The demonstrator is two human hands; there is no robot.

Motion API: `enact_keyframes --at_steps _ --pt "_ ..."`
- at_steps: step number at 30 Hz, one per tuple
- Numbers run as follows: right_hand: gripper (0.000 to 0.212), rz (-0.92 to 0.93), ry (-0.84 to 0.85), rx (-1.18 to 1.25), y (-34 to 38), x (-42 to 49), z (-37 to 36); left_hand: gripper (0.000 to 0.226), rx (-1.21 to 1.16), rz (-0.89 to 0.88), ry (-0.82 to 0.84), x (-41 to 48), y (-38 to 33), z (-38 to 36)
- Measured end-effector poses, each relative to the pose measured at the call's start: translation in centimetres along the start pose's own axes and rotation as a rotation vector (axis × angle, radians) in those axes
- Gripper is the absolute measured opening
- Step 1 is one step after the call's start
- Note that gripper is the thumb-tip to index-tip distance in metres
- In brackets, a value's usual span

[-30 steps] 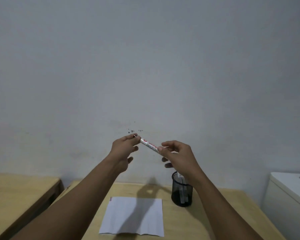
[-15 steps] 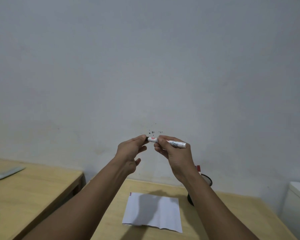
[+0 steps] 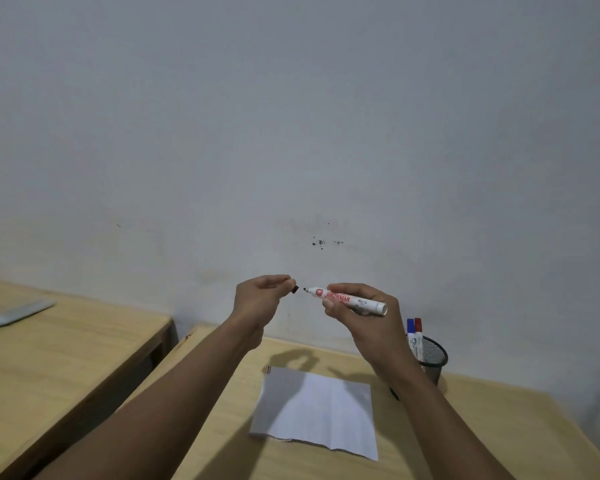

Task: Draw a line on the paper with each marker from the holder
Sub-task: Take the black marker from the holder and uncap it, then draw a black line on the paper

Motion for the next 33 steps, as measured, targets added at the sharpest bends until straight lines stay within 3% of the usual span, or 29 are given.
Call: enact_keyframes --at_steps 3,8,10,17,23,26,33 --pt "0.016 -0.041 -0.038 0.035 -2.8 0.8 0.5 0.013 0.12 -0.043 0.015 1.0 3.2 1.3" --pt "0.011 -0.141 -0.073 0.09 -6.8 1.6 0.3 0.028 0.724 -0.126 0.073 3.3 9.1 4.3" --pt "0.015 -0.181 -0.059 0.1 -8.2 1.8 -0.2 0.035 0.818 -0.118 0.104 3.6 11.1 5.1" --pt "0.023 -0.331 -0.008 0.162 -12.5 2.4 -2.4 0.043 0.862 -0.147 0.145 4.7 14.4 5.6" --pt "0.012 -0.328 0.065 0.014 -15.1 3.2 -4.6 0.058 0.913 -0.238 0.206 3.9 14.6 5.5" --pt "0.016 -0.367 0.116 -0.075 -16.8 3.7 -6.2 0.046 0.878 -0.345 0.153 1.8 13.0 5.9" --pt "0.016 -0.374 0.108 -0.265 -20.0 4.0 -6.9 0.053 1.07 -0.408 0.588 -0.8 14.1 4.5"
Point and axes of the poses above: each hand's wrist, its own x-axis towards the middle knuckle, its own z-axis out of the back of the hand, y = z × x, the point moved 9 cm from there along x, towards the middle knuckle, and after that the axes turned 9 degrees about -z, right-handed, at the moved point
